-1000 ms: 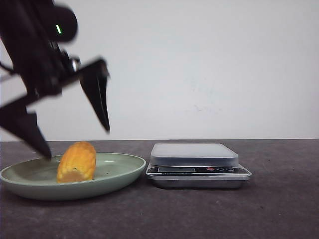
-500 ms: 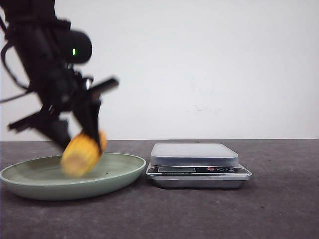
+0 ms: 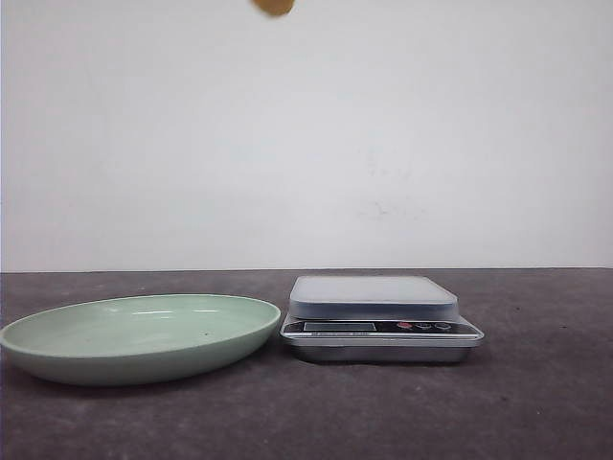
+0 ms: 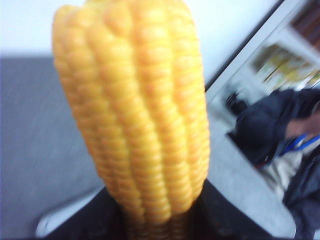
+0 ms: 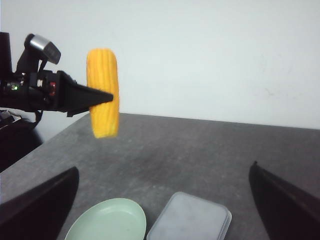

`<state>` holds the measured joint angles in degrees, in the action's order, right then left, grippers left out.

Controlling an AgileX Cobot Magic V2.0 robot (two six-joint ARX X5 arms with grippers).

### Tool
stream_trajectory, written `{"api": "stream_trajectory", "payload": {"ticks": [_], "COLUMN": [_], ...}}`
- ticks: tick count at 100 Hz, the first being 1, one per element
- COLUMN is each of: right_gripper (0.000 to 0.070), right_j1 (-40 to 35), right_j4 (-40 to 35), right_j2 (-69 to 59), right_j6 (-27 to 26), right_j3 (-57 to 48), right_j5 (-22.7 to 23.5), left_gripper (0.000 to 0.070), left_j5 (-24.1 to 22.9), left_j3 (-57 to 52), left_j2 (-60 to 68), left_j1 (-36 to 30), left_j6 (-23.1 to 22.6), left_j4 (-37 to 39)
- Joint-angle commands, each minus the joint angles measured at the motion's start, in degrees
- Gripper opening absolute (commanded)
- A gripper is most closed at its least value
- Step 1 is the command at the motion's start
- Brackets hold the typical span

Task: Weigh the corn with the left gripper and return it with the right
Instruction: 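Lift the corn with the left gripper and carry it over the scale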

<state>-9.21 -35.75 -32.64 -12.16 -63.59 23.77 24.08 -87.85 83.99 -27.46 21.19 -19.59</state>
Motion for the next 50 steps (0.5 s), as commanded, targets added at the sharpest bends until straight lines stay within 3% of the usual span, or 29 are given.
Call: {"api": "stream_trajectory", "payload": {"ticks": [1, 11, 27, 50], "right_gripper": [0.07, 0.07, 0.07, 0.07], "right_j1": [-0.1, -0.1, -0.1, -0.1], "right_j4": [0.8, 0.8, 0.8, 0.4], "right_j2": [-0.2, -0.4, -0.6, -0.6], "right_j6": [0.6, 0.6, 0.6, 0.6], "right_j3": [-0.6, -0.6, -0.6, -0.6], "right_j5": [-0.2, -0.2, -0.2, -0.2], "left_gripper": [0.0003, 0.0003, 0.0003, 0.0003], "left_j5": [-1.7, -5.1, -5.1, -4.2], "left_j3": [-0.8, -0.8, -0.8, -0.8], "left_j2": [1.7, 4.2, 11.2, 22.5], "left_j1": [-1.0, -2.8, -5.0, -6.6], "left_j6": [2.1, 2.3, 3.0, 11.6], "left_j4": [1.2, 0.5, -1.4, -2.0]}}
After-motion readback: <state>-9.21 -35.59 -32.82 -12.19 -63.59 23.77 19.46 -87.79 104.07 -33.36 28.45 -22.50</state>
